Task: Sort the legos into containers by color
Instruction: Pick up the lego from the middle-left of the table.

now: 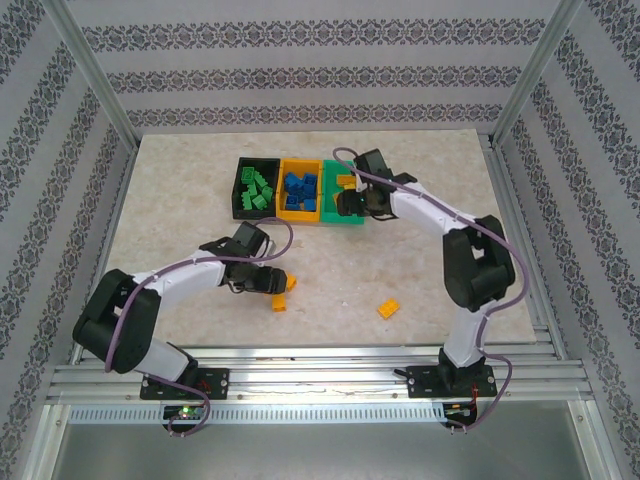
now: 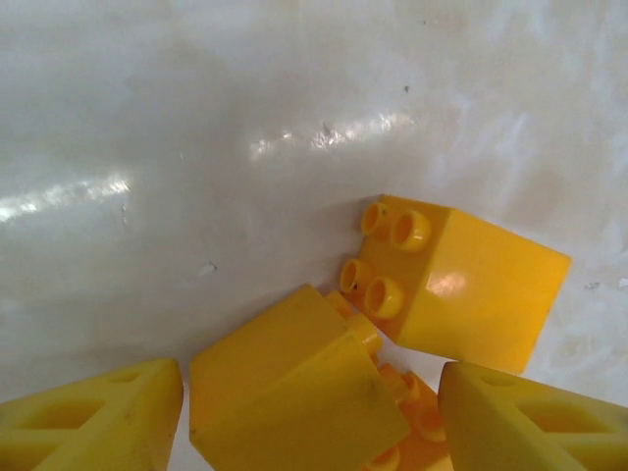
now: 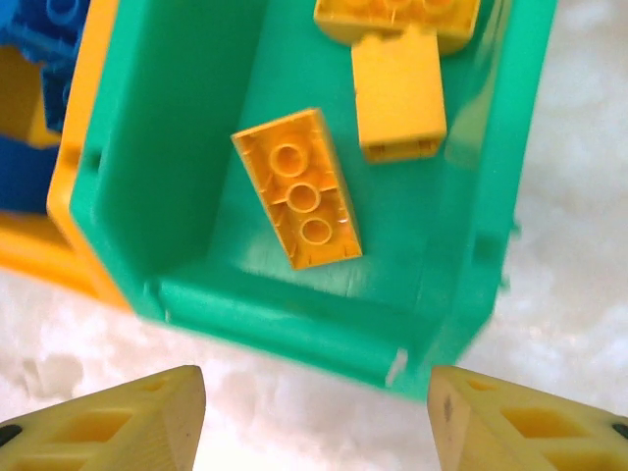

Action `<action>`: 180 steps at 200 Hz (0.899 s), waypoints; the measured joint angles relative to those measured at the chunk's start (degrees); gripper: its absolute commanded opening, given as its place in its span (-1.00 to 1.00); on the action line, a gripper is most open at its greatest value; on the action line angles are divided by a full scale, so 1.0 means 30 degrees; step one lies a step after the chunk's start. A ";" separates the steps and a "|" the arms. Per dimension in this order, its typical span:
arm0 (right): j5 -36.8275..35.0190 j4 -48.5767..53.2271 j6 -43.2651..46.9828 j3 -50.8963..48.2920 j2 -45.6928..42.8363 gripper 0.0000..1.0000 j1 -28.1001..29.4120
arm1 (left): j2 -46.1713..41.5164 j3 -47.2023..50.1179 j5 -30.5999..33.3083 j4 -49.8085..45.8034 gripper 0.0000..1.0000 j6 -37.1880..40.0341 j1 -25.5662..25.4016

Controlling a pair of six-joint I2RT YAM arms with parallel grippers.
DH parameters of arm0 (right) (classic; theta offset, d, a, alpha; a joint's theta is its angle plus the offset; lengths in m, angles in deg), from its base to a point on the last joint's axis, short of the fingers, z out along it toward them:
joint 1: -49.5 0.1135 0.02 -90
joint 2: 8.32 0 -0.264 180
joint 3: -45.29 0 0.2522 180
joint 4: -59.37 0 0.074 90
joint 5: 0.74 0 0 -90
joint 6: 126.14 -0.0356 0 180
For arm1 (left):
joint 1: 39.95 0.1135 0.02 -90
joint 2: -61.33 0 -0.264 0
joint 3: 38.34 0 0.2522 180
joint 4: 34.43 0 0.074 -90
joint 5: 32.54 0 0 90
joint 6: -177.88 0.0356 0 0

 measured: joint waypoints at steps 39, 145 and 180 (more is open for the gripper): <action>-0.0044 -0.0270 0.0277 -0.2900 -0.3483 0.24 0.0131 | 0.0685 -0.0342 0.0991 -0.0117 0.06 -0.0007 -0.0146; 0.1086 0.0729 -0.0648 -1.1045 -0.9908 0.28 0.0313 | -0.1326 -0.1887 0.1763 -0.1042 -0.46 0.0073 -0.0248; 0.1377 0.0780 -0.2841 -1.4542 -1.1089 0.29 0.1231 | -0.0175 -0.5909 0.1596 -0.1020 -0.44 0.0525 -0.0248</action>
